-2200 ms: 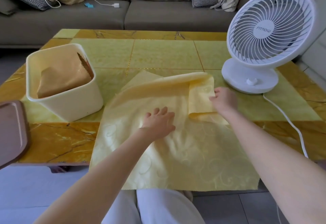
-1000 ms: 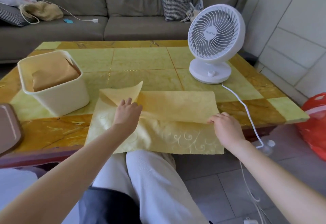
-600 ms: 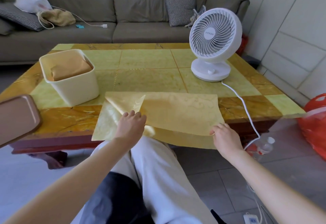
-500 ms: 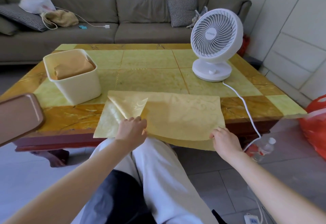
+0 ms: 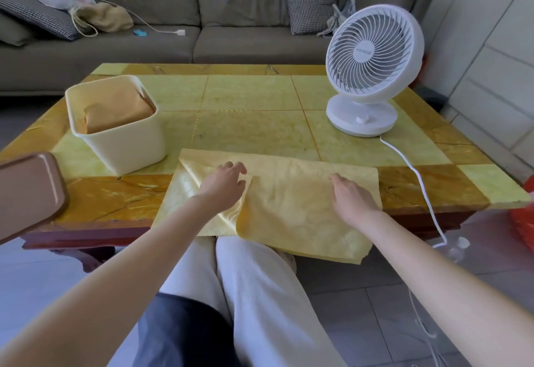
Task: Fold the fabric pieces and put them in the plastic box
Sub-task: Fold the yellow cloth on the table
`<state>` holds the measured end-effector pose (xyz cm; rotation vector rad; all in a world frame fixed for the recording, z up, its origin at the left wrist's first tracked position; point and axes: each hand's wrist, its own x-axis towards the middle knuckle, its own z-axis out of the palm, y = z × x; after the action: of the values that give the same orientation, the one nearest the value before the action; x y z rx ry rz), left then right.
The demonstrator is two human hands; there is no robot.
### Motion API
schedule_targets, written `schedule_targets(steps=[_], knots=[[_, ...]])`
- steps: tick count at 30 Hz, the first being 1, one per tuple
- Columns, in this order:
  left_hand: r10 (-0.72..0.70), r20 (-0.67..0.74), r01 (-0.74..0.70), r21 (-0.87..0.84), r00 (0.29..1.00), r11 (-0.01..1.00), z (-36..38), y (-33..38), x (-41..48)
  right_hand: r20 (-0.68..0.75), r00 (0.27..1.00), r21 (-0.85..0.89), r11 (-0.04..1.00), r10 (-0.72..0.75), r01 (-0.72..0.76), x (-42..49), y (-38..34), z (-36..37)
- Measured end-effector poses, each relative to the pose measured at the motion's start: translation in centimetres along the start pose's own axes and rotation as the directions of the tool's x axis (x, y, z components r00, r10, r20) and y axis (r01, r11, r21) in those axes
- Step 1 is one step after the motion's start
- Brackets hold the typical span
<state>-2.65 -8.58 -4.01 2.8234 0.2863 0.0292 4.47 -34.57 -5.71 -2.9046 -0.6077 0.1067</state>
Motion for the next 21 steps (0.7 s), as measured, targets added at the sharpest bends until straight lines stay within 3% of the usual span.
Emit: schedule_targets(steps=[3, 8, 13, 17, 19, 21], knots=[[0.009, 0.099, -0.022, 0.132, 0.995, 0.991, 1.1, -0.5, 2.7, 0.109, 0.994, 0.056, 0.998, 0.022, -0.028, 2.3, -0.7, 0.9], [-0.021, 0.257, -0.008, 0.112, 0.966, 0.994, 3.0, -1.5, 6.0, 0.180, 0.982, 0.016, 0.998, 0.050, -0.054, 6.8, -1.1, 1.5], [0.006, 0.220, -0.025, 0.084, 0.976, 0.996, 3.8, -2.5, 8.8, 0.210, 0.977, 0.053, 0.998, 0.034, -0.046, 11.5, -0.5, 1.5], [-0.042, 0.146, 0.042, 0.001, 0.988, 0.999, 4.1, -2.9, 10.6, 0.218, 0.974, -0.059, 0.997, 0.060, -0.048, 14.2, -0.6, 1.7], [-0.056, 0.121, 0.059, -0.016, 0.991, 0.998, 4.0, -2.7, 11.2, 0.185, 0.978, -0.106, 0.991, 0.099, -0.081, 14.5, -1.3, 1.9], [-0.038, 0.121, 0.042, -0.027, 0.992, 0.999, 3.8, -2.5, 11.5, 0.100, 0.993, -0.030, 0.998, 0.057, -0.054, 13.9, -2.9, 2.1]])
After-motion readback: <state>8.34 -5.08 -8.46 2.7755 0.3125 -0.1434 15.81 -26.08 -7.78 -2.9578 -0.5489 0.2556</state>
